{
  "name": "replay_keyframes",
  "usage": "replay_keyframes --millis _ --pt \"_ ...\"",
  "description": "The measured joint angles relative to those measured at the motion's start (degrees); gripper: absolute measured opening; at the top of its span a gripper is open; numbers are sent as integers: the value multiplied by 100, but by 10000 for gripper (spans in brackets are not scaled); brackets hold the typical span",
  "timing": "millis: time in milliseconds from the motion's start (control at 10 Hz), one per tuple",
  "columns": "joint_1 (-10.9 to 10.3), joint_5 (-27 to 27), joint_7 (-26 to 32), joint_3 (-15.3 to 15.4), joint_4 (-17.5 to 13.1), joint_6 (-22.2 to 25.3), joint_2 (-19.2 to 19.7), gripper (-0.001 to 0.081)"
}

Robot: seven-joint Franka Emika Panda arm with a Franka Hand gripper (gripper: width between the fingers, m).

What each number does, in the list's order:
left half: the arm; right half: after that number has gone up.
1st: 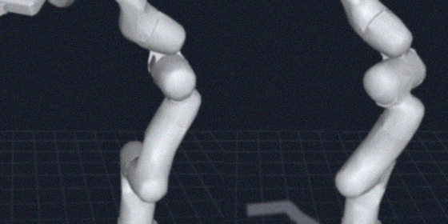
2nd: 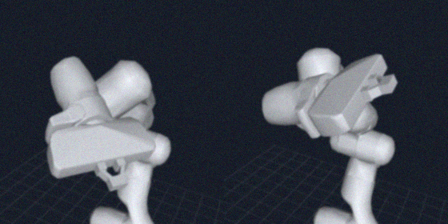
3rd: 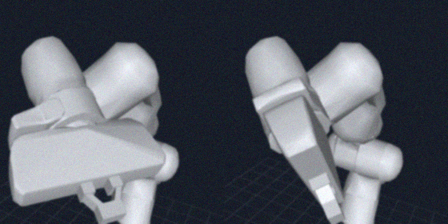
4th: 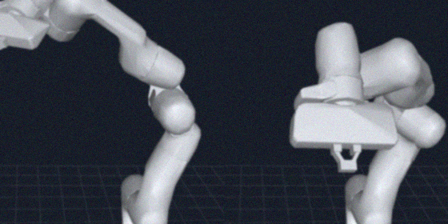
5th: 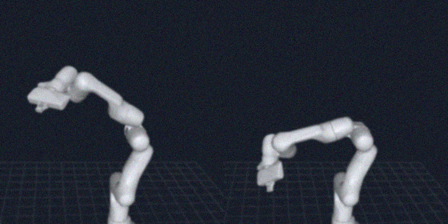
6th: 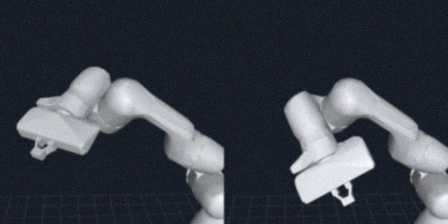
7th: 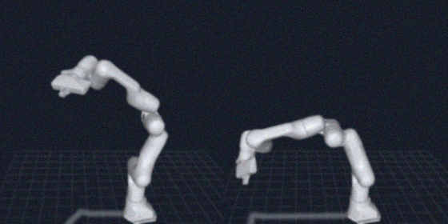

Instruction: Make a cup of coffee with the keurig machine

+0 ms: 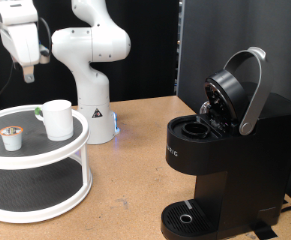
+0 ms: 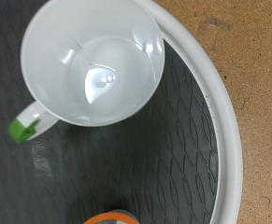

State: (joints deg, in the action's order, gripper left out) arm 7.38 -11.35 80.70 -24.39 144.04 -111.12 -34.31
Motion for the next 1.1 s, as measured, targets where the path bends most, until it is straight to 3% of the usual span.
replay_keyframes --millis 300,1100 --pt "27 -50 1 -124 438 -796 129 803" --pt "242 -480 6 -264 1000 -1942 661 803"
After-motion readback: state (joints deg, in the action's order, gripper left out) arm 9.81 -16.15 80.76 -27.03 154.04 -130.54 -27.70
